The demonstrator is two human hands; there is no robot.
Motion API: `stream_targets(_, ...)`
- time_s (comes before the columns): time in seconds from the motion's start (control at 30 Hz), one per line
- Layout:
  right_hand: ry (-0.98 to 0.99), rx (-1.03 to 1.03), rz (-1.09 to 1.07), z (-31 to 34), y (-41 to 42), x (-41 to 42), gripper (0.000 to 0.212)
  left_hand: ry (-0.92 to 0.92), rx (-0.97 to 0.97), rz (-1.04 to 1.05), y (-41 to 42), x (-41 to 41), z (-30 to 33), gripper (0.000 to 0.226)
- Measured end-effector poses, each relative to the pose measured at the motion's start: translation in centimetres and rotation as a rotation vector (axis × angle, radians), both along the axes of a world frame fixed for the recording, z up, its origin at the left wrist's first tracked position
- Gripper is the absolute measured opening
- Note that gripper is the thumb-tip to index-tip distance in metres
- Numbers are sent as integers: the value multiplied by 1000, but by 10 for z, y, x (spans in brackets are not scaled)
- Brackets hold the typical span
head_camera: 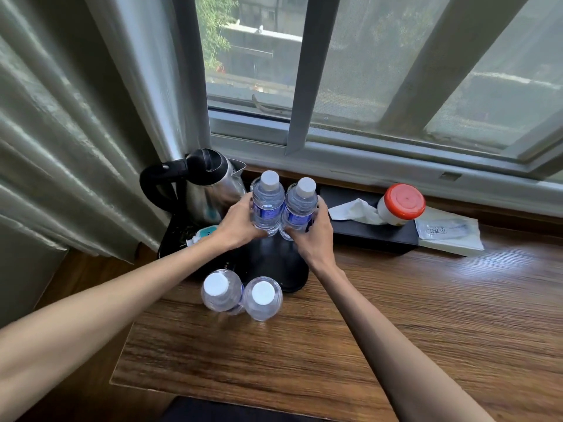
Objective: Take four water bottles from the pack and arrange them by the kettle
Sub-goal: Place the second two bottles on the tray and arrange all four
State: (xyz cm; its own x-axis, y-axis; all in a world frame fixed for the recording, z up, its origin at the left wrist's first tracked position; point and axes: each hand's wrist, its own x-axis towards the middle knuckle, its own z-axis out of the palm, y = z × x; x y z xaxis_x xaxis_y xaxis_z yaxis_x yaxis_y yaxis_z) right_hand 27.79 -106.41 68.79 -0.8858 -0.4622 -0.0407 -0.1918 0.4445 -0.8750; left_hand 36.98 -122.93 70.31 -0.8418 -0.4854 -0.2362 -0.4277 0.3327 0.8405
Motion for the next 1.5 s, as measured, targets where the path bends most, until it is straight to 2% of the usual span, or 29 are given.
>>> stream_targets(0.07, -16, 12, -11, 3, 8, 7, 96, -50, 100, 5, -4, 11, 4, 89)
stream_targets(0.1, -18, 15, -26, 6, 14, 13, 95, -63, 112, 24, -5, 17, 7, 87)
stream_targets(0.23, 14, -51, -71, 21, 39, 45, 62, 92, 233, 168, -3, 61, 19, 42)
stream_targets(0.3, 23, -49, -30, 25, 51, 64, 48, 167, 259, 242, -3, 89, 19, 33)
stream_targets(0.43, -47, 39, 155, 26, 70, 98, 58, 175, 226, 252, 8, 135, 10, 53)
stream_targets(0.57, -112, 90, 282, 26, 78, 127, 76, 72, 116, 74, 25, 172, -9, 72)
stream_targets(0.67, -122, 84, 368, 27, 76, 138, 59, 38, 115, -50, 37, 184, -15, 75)
stream_targets(0.73, -110, 84, 378, 25, 74, 141, 57, 43, 104, -29, 46, 182, -16, 82)
stream_targets(0.87, -72, 77, 257, 19, 68, 153, 69, 52, -94, 76, 64, 168, -5, 75)
stream_targets(0.97, -57, 93, 194, 15, 65, 156, 70, 105, -177, 146, 74, 163, -2, 65)
stream_targets(1.1, -63, 91, 150, 15, 69, 158, 71, 128, -219, 117, 78, 165, 2, 56)
stream_targets(1.37, 0, 36, 89, 29, 76, 143, 64, 224, -252, 42, 81, 150, 27, 63)
stream_targets(1.5, 43, 3, 63, 44, 69, 120, 63, 261, -252, 35, 76, 125, 46, 58)
